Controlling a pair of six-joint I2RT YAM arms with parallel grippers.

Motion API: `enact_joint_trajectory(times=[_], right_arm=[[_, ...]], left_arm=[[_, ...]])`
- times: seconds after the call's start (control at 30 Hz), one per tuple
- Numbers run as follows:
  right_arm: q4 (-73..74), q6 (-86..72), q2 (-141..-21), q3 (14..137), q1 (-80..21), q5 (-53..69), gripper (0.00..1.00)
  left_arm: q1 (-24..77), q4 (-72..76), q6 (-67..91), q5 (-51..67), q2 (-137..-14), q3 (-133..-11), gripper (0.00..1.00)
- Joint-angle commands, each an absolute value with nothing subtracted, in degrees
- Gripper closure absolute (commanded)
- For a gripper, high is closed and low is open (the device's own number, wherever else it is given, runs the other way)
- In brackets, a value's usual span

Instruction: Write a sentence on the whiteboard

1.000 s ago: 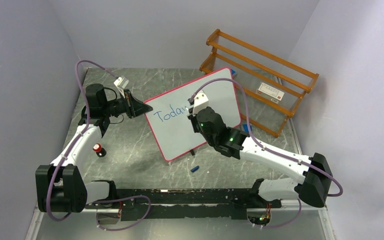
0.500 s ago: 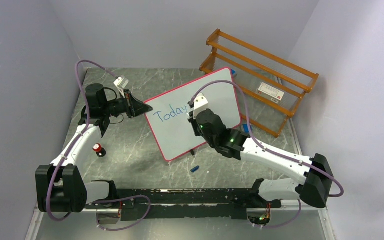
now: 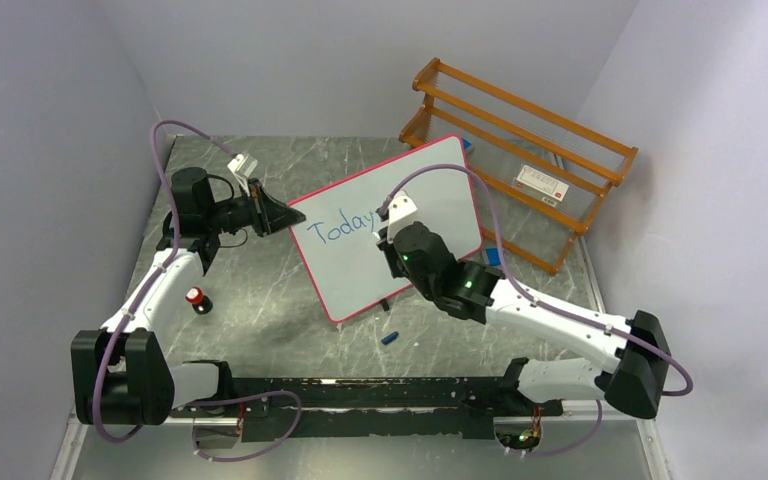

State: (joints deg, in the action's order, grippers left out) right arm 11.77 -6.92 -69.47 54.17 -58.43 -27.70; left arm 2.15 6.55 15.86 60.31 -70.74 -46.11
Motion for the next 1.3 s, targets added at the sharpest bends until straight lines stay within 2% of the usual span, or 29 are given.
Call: enact_joint_trajectory(times=[0.0, 0.33, 1.27], right_arm=[[12.15, -7.04, -65.82, 54.53, -58.77, -28.36, 1.00], [7.76, -2.80, -64.19, 55.34, -55.42, -31.14, 1.00], [0.92, 1.14, -72.17, 59.24, -52.30, -27.65, 1.00]], left_arm=[[4.22, 0.80, 8.23, 57.19, -72.28, -44.56, 0.95], [4.26, 0.46, 8.11, 57.32, -72.23, -44.65, 0.95], [4.31, 0.09, 7.80, 57.17, -72.40, -44.78, 0.95]])
